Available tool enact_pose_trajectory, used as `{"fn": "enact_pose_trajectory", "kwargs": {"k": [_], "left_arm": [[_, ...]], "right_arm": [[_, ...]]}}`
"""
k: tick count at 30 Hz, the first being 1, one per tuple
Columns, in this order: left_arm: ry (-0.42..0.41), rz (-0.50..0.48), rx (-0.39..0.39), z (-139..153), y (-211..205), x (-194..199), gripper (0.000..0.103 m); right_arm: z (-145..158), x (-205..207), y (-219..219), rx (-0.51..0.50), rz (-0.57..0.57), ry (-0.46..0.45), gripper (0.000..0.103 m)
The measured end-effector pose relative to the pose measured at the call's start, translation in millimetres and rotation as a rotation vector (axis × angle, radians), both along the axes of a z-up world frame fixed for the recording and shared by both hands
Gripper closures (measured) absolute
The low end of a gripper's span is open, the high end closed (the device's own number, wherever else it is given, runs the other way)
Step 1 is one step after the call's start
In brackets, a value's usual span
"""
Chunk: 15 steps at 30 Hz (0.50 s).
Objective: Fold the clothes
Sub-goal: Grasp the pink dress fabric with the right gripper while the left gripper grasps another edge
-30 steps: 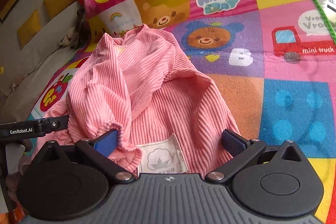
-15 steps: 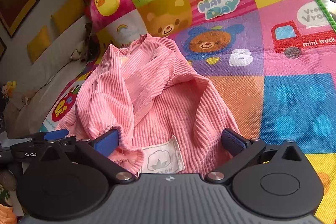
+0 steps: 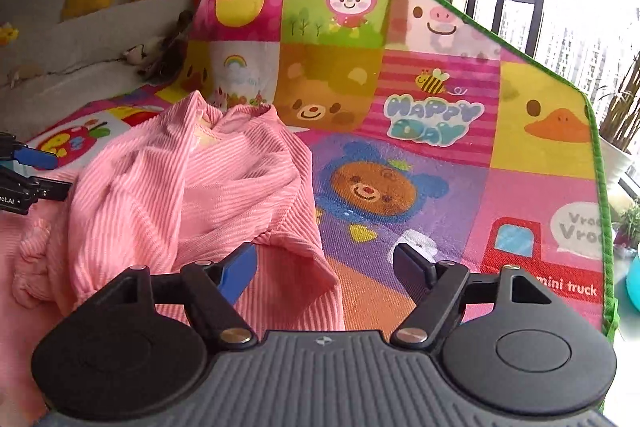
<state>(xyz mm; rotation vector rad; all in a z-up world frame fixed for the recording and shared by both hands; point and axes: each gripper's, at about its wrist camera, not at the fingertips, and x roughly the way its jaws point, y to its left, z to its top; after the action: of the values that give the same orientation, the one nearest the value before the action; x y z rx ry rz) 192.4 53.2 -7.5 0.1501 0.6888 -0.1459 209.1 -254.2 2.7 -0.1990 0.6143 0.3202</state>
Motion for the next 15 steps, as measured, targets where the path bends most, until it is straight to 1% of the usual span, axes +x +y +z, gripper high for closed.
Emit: {"fn": "enact_pose_trajectory", "kwargs": {"k": [2,3,4,5,6,7,8,10,11,13,15], "left_arm": [[0.028,-0.005,0.007,-8.9,-0.4,6.6,0.033],[0.020,-0.001,0.016,-11.8,-0.6,8.9,0.032],[0.013,0.000,0.016,-12.8,-0.1,9.9,0.033],[0.014,-0.003,0.009,-12.7,0.5,10.8,0.043],[0.021,-0.008,-0.006,-12.1,1.0,11.1,0.050],[0.028,-0.013,-0.019,-11.4,1.2,11.1,0.061],[0.031,-0.014,-0.017,-10.6,0.2,9.3,0.070],[0.035,-0.021,0.006,-9.4,-3.3,2.8,0.079],[0.042,-0.022,0.006,-8.7,-3.6,-2.5,0.085],[0.060,-0.031,0.003,-6.6,-3.9,-17.3,0.088],[0.088,-0.058,-0.005,-4.8,-4.2,-40.6,0.089]], "right_arm": [[-10.8,16.9,7.5,-0.023,0.003,0.017,0.028],[-15.2,24.6,10.9,-0.028,0.005,0.028,0.037],[-19.7,31.3,13.8,-0.024,0.005,0.048,0.054],[-21.6,35.4,14.1,0.001,0.009,0.065,0.058],[-21.8,37.0,14.0,0.030,0.013,0.072,0.065],[-21.4,36.3,15.3,0.033,0.020,0.078,0.074],[-21.1,33.9,16.2,0.034,0.025,0.083,0.079],[-20.6,22.8,16.6,0.029,0.031,0.087,0.094],[-20.1,15.9,15.6,0.026,0.036,0.090,0.096],[-18.6,-2.9,9.2,0.023,0.050,0.095,0.099],[-16.7,-25.2,-2.1,0.037,0.061,0.112,0.100]]}}
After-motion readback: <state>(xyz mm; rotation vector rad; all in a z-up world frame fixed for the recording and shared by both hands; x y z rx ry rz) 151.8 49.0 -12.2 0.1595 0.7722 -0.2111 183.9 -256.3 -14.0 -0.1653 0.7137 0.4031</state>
